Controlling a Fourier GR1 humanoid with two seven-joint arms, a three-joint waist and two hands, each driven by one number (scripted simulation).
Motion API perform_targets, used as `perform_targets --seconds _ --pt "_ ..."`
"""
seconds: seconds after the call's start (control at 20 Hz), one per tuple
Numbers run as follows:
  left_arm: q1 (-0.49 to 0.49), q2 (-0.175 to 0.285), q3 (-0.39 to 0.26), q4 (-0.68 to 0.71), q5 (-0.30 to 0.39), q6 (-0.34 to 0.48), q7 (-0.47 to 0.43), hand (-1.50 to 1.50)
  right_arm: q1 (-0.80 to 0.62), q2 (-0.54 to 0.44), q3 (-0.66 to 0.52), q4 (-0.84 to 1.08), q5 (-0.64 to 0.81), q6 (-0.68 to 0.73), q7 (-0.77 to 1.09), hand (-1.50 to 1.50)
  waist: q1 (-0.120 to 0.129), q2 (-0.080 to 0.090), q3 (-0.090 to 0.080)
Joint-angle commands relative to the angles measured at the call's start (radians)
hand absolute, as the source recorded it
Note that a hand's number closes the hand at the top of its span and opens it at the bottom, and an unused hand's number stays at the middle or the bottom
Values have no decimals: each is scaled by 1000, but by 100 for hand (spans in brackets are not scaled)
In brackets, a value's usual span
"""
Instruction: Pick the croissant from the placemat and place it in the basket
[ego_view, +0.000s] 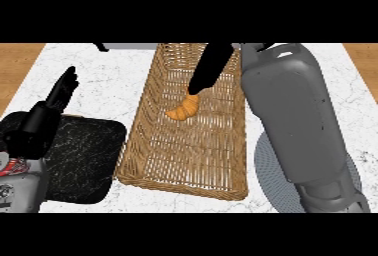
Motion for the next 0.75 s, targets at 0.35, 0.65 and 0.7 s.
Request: perform_targets --seconds 0.35,0.65,0.7 --pt "5 3 1 -30 10 -14 24 0 16 -25 -292 -40 -21 -406 -7 -150 3 -1 1" --pt "52 -8 -2 -48 0 -6 -1 0 132 -164 -422 -79 -72 -432 -87 -150 -4 -3 1" --pt "1 -3 1 8 3 -14 0 0 144 -220 -462 -33 -107 -399 -142 -150 -10 2 1"
